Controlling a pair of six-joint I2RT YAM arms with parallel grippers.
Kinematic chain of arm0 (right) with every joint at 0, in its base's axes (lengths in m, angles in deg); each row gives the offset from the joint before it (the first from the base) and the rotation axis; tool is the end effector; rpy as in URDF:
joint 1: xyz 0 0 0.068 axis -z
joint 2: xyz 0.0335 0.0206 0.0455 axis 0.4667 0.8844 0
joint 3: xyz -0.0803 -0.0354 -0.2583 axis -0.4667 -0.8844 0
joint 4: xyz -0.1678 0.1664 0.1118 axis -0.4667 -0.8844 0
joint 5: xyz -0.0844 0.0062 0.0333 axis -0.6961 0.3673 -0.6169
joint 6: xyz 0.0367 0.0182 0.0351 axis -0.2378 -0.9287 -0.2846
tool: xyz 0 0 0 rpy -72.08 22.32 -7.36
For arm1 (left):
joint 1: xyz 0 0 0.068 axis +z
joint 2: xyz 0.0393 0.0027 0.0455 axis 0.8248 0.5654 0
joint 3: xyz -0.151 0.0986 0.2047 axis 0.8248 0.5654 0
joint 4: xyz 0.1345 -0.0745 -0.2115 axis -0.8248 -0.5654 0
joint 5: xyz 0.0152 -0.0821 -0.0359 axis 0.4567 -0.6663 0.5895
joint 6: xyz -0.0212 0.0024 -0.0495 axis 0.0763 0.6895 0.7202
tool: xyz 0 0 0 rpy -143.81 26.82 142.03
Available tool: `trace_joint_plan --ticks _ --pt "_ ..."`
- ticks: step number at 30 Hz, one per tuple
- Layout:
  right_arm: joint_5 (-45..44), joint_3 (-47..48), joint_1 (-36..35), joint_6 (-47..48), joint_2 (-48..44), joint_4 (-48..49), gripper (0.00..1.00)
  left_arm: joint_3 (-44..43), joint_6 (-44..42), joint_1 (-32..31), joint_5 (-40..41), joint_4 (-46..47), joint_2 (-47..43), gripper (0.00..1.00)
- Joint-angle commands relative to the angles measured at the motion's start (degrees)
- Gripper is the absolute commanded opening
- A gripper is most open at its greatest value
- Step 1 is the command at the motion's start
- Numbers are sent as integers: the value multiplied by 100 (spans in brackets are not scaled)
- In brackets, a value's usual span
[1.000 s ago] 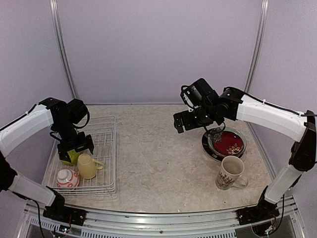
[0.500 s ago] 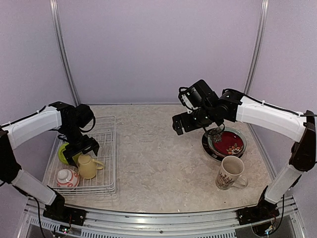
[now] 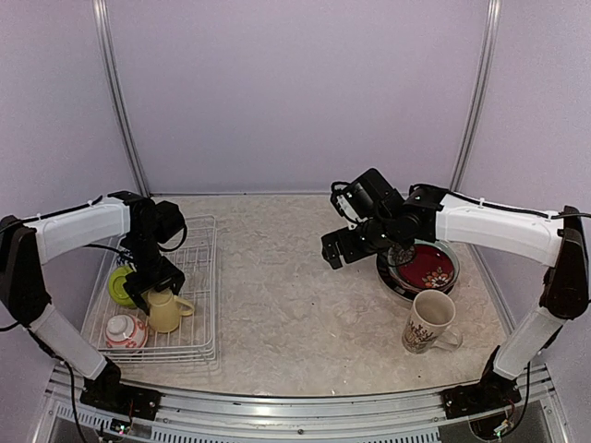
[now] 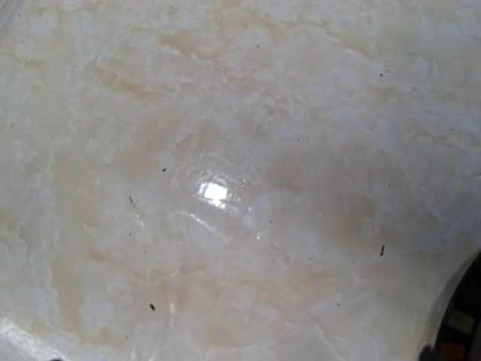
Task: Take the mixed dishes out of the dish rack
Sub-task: Grab the cup from the dish rack.
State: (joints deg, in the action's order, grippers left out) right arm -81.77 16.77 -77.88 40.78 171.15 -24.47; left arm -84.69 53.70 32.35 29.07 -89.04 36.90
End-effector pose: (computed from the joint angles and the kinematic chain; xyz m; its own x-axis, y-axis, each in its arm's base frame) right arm 0.2340 0.2671 0.2898 -0.7112 -0.2657 -0.6508 -0.4143 0.9063 0.0827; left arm 0.2292 -0.0968 0.2279 -0.6694 -0.7429 -0.0067 -0.7399 0.6658 0.0967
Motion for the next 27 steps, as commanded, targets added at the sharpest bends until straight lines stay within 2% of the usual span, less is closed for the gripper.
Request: trace_joint_plan --ticks 1,2,4,8,14,19,27 --pt "53 -98 40 -127 -241 164 100 -98 8 -31 196 -72 -66 71" --pt "64 -69 41 -146 -239 135 100 -81 13 -31 198 -98 -113 64" --pt "81 27 41 -191 -229 70 100 -33 8 -34 213 -140 -256 58" --pt "111 109 41 -296 -241 78 100 24 -61 -23 203 -143 -624 54" --pt "265 181 41 -500 -155 151 100 -12 -237 -10 41 -258 -1118 42" --pt "457 188 38 -712 -73 302 100 -139 -519 61 -163 -346 -1550 21" --pt "1109 76 40 -1081 47 1015 100 -486 -1671 339 -1310 366 -2427 19"
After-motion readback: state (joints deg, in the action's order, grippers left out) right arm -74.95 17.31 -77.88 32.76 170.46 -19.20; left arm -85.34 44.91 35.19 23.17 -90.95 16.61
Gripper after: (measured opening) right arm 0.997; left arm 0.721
